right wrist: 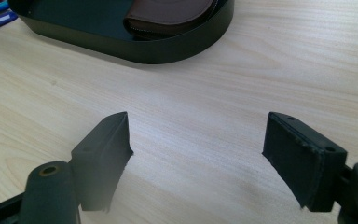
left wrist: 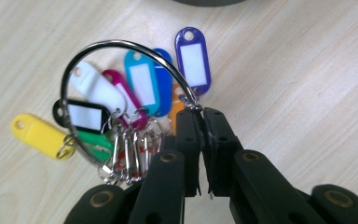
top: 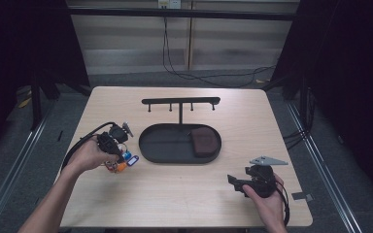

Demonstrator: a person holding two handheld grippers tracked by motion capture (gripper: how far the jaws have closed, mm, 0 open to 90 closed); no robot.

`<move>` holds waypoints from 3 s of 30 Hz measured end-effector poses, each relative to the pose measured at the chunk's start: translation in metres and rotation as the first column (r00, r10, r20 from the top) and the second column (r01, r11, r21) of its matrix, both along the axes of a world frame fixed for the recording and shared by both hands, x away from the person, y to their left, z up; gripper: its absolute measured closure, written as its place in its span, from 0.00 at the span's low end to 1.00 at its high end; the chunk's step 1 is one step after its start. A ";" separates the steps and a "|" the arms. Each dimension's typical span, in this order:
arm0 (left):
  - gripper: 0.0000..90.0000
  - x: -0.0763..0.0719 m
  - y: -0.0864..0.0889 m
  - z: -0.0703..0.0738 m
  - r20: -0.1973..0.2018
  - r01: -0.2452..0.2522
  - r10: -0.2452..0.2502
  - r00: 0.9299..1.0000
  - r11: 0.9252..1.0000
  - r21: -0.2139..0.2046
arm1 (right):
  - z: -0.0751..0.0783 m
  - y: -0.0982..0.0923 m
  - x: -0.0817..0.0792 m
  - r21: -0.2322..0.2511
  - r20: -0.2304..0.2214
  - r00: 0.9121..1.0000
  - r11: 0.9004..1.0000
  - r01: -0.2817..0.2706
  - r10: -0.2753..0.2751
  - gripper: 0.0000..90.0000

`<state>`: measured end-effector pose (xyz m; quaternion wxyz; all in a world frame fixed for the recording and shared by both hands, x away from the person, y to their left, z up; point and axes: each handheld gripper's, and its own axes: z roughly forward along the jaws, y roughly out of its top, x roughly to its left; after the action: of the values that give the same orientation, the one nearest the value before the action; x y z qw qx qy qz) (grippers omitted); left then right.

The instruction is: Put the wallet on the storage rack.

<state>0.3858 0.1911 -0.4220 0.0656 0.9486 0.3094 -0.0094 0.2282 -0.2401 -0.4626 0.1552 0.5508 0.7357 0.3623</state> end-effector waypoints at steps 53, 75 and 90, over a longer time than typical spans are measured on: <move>0.95 -0.006 0.006 0.091 0.020 -0.092 0.093 0.996 0.995 -0.032 | 0.001 -0.003 0.000 0.016 -0.003 1.000 1.000 0.014 -0.014 0.26; 0.95 -0.008 0.003 0.133 0.045 -0.083 0.084 0.995 0.996 -0.023 | 0.001 -0.003 0.000 0.017 -0.004 1.000 1.000 0.013 -0.013 0.25; 0.95 -0.004 0.001 0.145 0.036 -0.104 0.105 0.994 0.994 -0.028 | 0.000 -0.004 0.001 0.013 0.000 1.000 1.000 0.008 -0.008 0.25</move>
<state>0.3814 0.1924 -0.2765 0.0843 0.9302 0.3572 0.0077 0.2296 -0.2437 -0.4627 0.1530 0.5549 0.7310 0.3665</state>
